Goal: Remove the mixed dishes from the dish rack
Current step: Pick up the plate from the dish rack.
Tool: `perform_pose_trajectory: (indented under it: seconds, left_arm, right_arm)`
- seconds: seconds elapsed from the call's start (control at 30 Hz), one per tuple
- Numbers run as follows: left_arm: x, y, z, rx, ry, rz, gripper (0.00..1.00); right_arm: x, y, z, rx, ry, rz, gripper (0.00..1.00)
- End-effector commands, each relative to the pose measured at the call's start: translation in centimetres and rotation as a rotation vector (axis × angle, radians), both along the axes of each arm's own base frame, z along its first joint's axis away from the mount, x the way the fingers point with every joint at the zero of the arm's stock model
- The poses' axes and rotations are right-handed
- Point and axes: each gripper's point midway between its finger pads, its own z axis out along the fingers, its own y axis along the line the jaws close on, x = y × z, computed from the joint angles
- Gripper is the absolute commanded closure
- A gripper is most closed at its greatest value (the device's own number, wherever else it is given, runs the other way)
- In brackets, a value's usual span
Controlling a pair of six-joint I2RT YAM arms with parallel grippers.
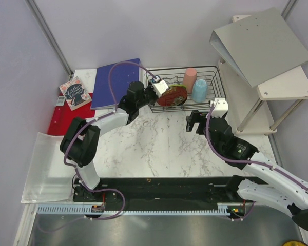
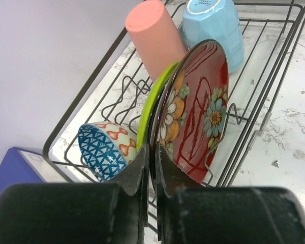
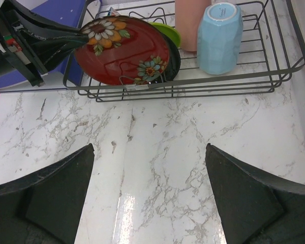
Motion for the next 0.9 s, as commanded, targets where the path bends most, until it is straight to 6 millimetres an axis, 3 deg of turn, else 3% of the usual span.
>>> perform_pose_trajectory:
  seconds: [0.0,0.3,0.37,0.4,0.47,0.57,0.6,0.67,0.7,0.77,0.8,0.83,0.87]
  left_arm:
    - [-0.2,0.7,11.5,-0.101,-0.226,0.034,0.98]
    - [-2.4,3.7,18.5,-0.239,-0.233,0.133,0.98]
    - [-2.9,4.6,19.6,-0.322,-0.152,0.186,0.98]
    - [-2.9,6.0,21.9,-0.387,-0.136,0.263,0.98]
    - [-2.8,7.1,22.4,-0.520,0.045,0.374,0.98]
    - [-4.3,7.4,20.6,-0.575,0.357,0.457,0.98]
    - [-5.5,6.6,18.7,-0.561,0.454,0.424,0.98]
    - [-8.1,5.8,18.4,-0.661,0.588,0.365,0.98]
    - [-9.5,4.6,15.9,-0.663,0.686,0.300,0.98]
    - [-12.6,3.3,15.5,-0.738,0.830,0.195,0.98]
    - [-13.7,2.9,12.4,-0.727,0.919,0.193,0.98]
    - [-14.7,2.5,12.9,-0.777,0.953,0.160,0.98]
    - [-15.5,2.2,12.1,-0.776,0.983,0.148,0.98]
  right_arm:
    - [0.2,-0.1,1.6,0.045,-0.044,-0.015,0.03]
    - [-0.1,-1.6,5.5,0.088,-0.127,-0.057,0.02]
    - [-0.3,-2.3,6.6,0.107,-0.149,-0.080,0.02]
    - [-0.3,-2.6,6.9,0.113,-0.154,-0.090,0.03]
    - [-0.5,-3.1,7.8,0.134,-0.166,-0.111,0.04]
    - [-0.5,-3.2,8.6,0.153,-0.170,-0.122,0.06]
    - [-0.5,-3.2,8.7,0.164,-0.167,-0.124,0.06]
    - [-0.6,-3.3,9.2,0.179,-0.170,-0.129,0.06]
    - [-0.7,-3.4,9.4,0.194,-0.174,-0.132,0.06]
    - [-0.9,-3.7,9.8,0.212,-0.181,-0.136,0.07]
    - [-1.2,-3.9,10.2,0.226,-0.188,-0.132,0.07]
    - [-1.3,-4.0,10.4,0.236,-0.192,-0.134,0.07]
    - [-1.4,-4.2,10.6,0.244,-0.195,-0.135,0.07]
